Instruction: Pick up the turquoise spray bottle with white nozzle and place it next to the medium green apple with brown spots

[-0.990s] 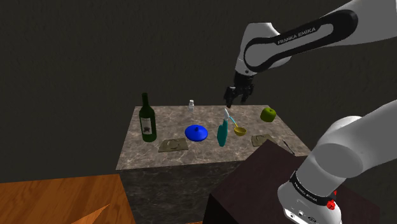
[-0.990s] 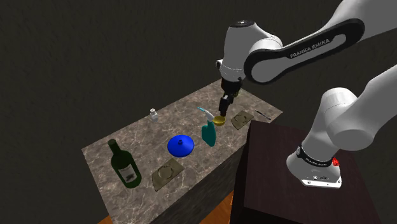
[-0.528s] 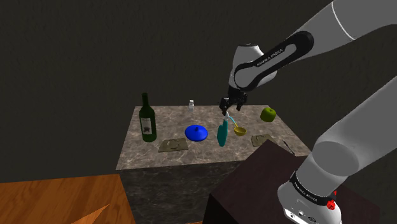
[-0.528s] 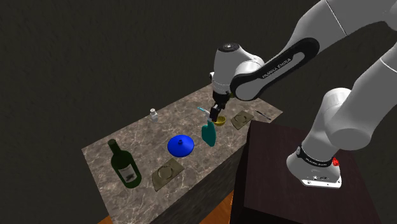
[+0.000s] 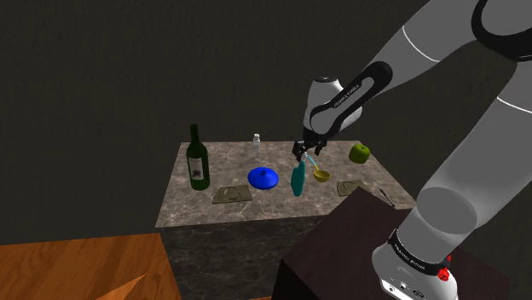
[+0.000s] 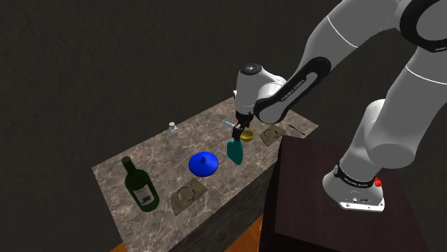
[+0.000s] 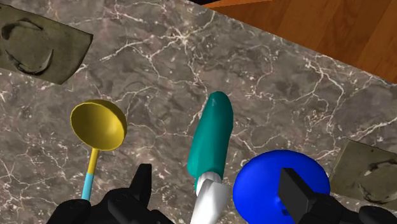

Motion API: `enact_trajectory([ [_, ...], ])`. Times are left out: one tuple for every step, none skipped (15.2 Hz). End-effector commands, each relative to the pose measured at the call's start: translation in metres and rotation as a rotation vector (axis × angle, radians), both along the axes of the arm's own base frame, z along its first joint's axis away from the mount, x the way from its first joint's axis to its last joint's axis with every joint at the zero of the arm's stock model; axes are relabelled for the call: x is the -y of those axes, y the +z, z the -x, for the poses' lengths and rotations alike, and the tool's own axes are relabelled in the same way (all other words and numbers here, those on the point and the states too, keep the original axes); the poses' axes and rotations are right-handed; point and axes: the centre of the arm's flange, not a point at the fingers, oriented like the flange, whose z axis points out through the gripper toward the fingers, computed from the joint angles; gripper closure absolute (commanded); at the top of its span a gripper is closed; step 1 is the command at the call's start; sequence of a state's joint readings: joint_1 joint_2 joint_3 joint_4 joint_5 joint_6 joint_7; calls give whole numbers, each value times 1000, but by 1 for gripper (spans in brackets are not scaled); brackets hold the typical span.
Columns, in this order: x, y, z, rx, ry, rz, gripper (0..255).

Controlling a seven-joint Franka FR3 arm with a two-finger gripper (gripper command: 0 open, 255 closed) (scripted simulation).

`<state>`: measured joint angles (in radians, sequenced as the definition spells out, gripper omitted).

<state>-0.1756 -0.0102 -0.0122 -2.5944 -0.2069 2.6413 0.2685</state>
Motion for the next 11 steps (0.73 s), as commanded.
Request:
enact_trajectory([
  [0, -11, -2, 1, 0, 0, 0],
  [0, -16, -2, 1, 0, 0, 0],
  [1, -24, -3, 1, 0, 0, 0],
  [1, -24, -3, 1, 0, 0, 0],
  [1, -24, -3, 1, 0, 0, 0],
  [1, -24, -3, 1, 0, 0, 0],
  [1, -24, -3, 1, 0, 0, 0],
  [1, -24, -3, 1, 0, 0, 0],
  [1, -24, -3, 1, 0, 0, 0],
  [1, -24, -3, 1, 0, 0, 0],
  [1, -24, -3, 1, 0, 0, 0],
])
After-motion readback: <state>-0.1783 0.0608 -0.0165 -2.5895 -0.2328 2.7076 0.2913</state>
